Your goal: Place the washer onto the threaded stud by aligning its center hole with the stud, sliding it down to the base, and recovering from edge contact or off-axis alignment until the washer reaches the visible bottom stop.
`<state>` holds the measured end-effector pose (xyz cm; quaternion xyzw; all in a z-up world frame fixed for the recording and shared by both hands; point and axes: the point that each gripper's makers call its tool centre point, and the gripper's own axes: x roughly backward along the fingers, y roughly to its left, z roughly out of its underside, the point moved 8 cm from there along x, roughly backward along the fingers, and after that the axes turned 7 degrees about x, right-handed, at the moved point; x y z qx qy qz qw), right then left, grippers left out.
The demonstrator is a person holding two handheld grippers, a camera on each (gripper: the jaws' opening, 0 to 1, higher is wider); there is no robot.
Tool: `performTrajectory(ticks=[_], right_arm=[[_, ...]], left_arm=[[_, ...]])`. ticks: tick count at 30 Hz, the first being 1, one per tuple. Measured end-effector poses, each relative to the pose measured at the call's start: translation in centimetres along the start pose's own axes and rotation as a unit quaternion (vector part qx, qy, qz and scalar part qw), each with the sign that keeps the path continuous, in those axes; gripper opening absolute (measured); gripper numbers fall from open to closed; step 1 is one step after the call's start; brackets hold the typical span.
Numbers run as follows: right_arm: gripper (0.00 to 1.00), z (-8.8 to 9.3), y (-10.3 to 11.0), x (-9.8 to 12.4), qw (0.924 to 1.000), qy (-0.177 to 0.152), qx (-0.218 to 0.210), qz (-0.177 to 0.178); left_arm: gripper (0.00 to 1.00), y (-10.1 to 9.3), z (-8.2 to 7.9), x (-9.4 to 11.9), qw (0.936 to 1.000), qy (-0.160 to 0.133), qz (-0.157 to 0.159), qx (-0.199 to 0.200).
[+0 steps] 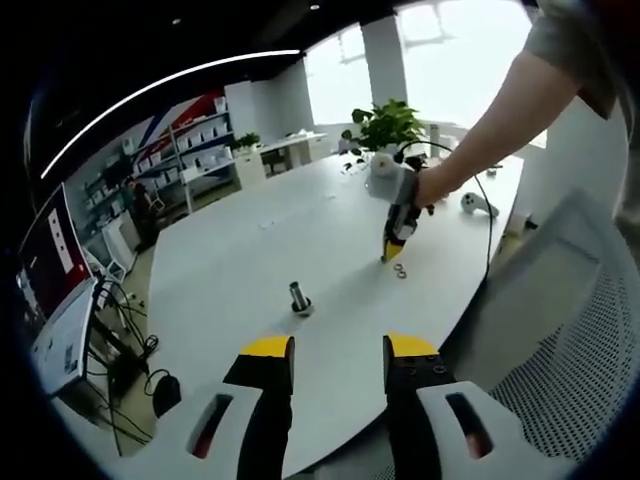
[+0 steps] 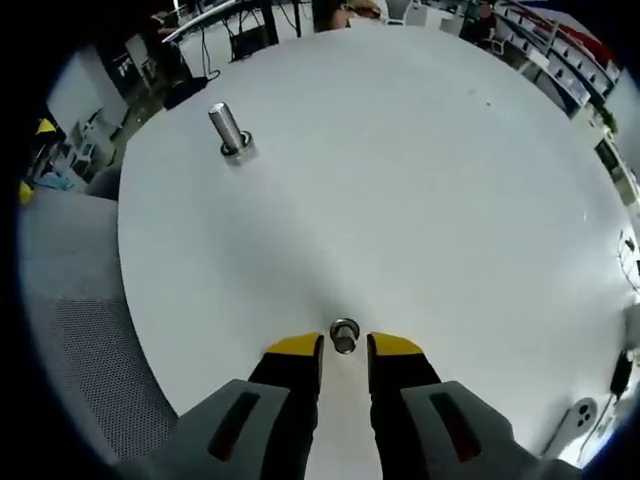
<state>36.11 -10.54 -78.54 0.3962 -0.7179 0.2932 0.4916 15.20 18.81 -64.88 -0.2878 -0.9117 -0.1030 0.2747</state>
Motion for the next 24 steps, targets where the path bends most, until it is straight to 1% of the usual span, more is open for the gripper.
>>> performTrajectory(ticks=[6,12,18,24], right_arm=[[0.20,0.4,0.3,0.4,1.0000,0.000,0.001,0.004],[0.20,0.9,0.8,1.5,0.9999,-0.006,-0.004,0.011],[0.20,2.0,1.1,1.8,0.9999,-0.001,-0.011,0.012],[0.20,2.5,1.0,2.0,0.9998,-0.003,-0.014,0.016]], left_arm=[[0.34,0.1,0.0,0.1,1.0000,-0.002,-0.003,0.002],[0.34,-0.1,0.0,0.0,1.0000,0.000,0.003,-0.003],[0.34,-0.3,0.0,0.0,1.0000,-0.002,0.007,-0.006],[0.34,-0.5,-0.2,0.0,0.9999,-0.005,0.013,-0.010]])
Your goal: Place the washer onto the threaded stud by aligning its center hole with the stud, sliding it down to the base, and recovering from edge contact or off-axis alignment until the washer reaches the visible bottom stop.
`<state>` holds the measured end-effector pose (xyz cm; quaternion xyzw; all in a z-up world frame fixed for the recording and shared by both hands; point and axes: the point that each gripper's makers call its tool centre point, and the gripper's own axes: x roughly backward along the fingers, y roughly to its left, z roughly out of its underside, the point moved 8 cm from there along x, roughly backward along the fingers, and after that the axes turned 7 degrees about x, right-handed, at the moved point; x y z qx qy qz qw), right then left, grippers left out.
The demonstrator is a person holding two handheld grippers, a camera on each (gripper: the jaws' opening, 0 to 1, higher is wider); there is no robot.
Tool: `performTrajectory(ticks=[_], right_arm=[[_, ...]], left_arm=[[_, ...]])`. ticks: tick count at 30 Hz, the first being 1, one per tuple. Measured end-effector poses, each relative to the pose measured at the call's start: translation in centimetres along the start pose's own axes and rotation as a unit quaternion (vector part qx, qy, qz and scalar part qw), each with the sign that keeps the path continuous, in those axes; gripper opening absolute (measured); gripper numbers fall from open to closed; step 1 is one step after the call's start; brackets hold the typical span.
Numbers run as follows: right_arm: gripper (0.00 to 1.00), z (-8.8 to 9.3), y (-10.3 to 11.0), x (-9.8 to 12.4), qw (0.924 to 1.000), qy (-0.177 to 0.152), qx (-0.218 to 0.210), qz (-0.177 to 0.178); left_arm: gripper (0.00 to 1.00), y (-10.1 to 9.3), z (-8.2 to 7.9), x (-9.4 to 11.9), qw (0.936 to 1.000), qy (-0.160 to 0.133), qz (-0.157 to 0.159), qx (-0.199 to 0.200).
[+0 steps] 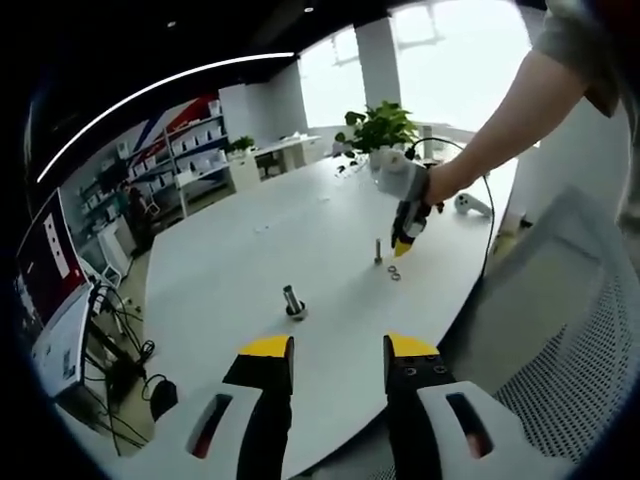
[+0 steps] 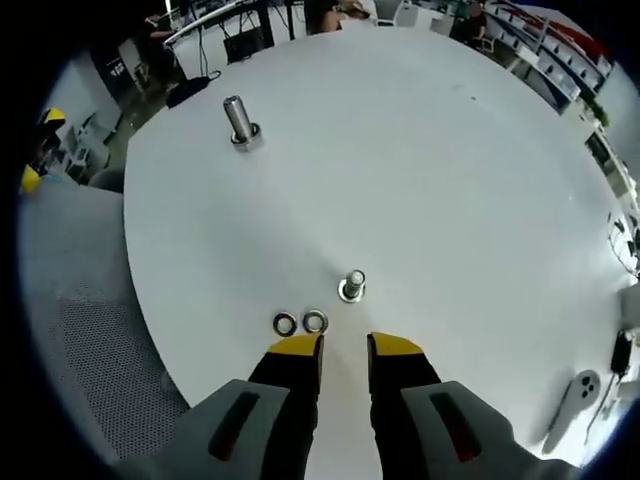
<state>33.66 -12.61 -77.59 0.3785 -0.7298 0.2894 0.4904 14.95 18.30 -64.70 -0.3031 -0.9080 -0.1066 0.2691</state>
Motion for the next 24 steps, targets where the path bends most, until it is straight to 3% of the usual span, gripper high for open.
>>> performTrajectory(ticks=[24], right_arm=[[0.20,-1.2,0.9,-0.9,0.9995,-0.027,0.006,-0.014]], left_arm=[[0.33,0.5,-0.2,0.1,0.9999,-0.004,-0.012,0.010]])
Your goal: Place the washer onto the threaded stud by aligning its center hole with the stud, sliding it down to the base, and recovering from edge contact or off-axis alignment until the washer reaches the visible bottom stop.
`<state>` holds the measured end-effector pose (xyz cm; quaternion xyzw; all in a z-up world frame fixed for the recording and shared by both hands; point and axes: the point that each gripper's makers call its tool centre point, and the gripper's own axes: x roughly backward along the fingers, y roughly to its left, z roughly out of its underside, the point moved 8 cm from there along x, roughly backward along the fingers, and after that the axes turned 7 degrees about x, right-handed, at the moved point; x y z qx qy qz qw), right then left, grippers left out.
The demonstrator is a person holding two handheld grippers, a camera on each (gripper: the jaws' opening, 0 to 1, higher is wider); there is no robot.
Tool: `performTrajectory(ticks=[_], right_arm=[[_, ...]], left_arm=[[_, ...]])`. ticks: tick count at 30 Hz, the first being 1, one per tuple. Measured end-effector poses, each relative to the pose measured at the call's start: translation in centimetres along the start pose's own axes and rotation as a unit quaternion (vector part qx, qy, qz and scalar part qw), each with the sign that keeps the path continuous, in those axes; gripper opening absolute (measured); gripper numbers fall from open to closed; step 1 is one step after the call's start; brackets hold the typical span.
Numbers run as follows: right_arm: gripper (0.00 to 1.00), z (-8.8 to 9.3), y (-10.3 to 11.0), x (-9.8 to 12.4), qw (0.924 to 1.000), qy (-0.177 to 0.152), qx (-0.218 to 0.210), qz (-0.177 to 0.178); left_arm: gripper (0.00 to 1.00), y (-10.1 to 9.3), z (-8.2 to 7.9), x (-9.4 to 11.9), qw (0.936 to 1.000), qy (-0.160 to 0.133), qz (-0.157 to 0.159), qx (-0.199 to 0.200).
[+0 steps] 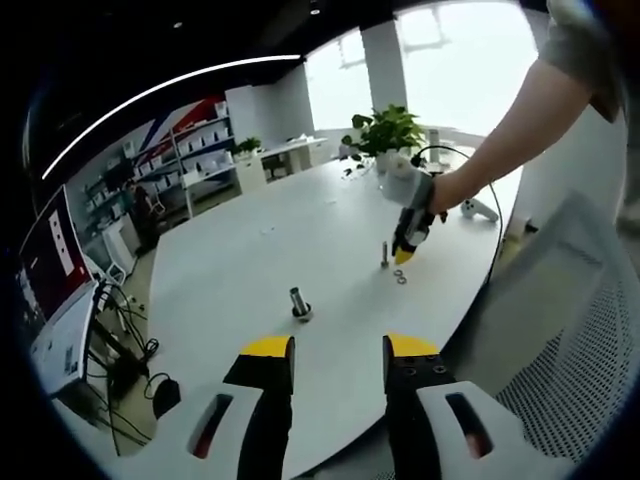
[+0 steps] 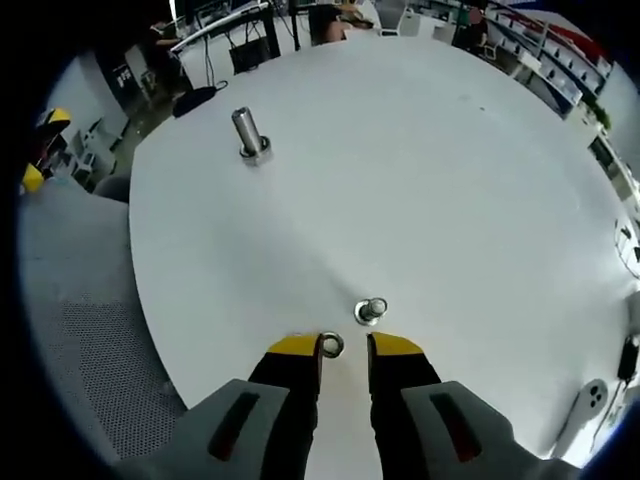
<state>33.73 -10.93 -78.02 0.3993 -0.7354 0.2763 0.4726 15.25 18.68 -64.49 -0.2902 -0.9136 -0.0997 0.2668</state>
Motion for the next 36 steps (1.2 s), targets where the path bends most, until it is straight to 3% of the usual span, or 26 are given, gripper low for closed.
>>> performTrajectory(ticks=[23,36], right_arm=[[0.21,1.2,0.5,-1.2,0.9995,0.029,0.007,-0.010],[0.18,0.9,0.6,-1.7,0.9992,0.034,0.021,-0.007]], left_arm=[[0.33,0.0,0.2,-0.1,1.0000,0.006,-0.003,-0.002],[0.33,-0.1,0.2,-0.1,1.0000,0.008,0.001,-0.002]])
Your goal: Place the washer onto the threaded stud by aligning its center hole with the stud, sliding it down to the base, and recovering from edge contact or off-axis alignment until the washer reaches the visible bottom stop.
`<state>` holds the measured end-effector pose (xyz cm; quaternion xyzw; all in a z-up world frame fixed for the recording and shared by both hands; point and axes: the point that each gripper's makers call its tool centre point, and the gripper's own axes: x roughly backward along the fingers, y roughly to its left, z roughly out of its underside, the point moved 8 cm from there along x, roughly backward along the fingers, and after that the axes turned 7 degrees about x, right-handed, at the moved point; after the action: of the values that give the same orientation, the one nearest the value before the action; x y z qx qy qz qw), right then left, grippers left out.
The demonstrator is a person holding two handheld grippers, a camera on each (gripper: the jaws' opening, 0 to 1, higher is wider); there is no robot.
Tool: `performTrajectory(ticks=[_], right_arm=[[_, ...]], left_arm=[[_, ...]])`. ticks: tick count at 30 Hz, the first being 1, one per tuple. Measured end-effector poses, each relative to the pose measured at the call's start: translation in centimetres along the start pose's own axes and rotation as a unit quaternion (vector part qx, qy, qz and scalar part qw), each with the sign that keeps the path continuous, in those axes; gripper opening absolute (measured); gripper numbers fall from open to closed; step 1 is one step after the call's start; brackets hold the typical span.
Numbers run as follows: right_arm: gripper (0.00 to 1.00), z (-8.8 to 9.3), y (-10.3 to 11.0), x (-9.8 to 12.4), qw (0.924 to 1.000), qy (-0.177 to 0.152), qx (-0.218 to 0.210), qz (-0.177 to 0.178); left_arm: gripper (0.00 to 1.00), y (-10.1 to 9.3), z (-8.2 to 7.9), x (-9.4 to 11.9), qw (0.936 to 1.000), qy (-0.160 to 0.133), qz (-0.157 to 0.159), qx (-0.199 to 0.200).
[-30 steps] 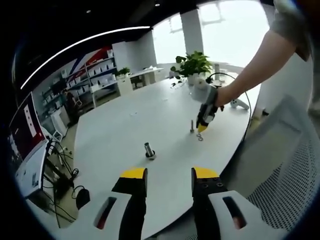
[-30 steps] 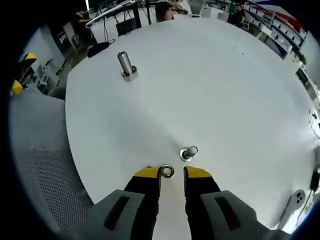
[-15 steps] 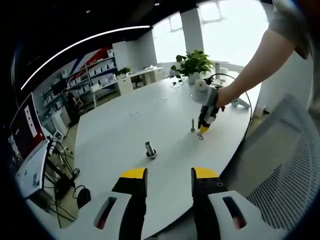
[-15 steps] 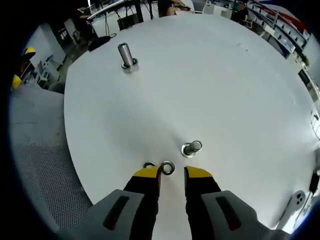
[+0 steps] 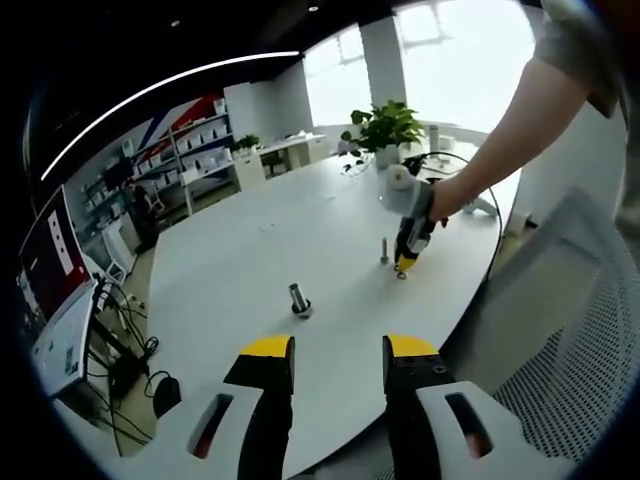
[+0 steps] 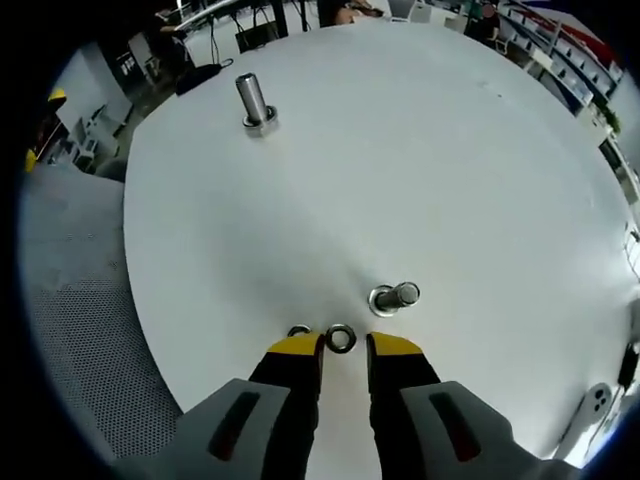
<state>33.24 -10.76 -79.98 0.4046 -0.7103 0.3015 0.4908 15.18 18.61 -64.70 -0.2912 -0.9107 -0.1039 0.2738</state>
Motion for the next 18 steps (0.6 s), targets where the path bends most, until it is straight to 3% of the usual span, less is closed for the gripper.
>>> performTrajectory(ticks=[10,18], right_arm=[[0.15,0.00,-0.07,-0.07,0.9997,0.002,0.021,0.009],[0.14,-0.95,-0.35,-0.33,0.9979,0.056,0.030,-0.002]], left_arm=[[0.33,-0.06,0.02,-0.03,1.0000,0.002,0.002,-0.001],[0.33,-0.09,0.03,-0.12,1.0000,0.003,0.004,-0.001]])
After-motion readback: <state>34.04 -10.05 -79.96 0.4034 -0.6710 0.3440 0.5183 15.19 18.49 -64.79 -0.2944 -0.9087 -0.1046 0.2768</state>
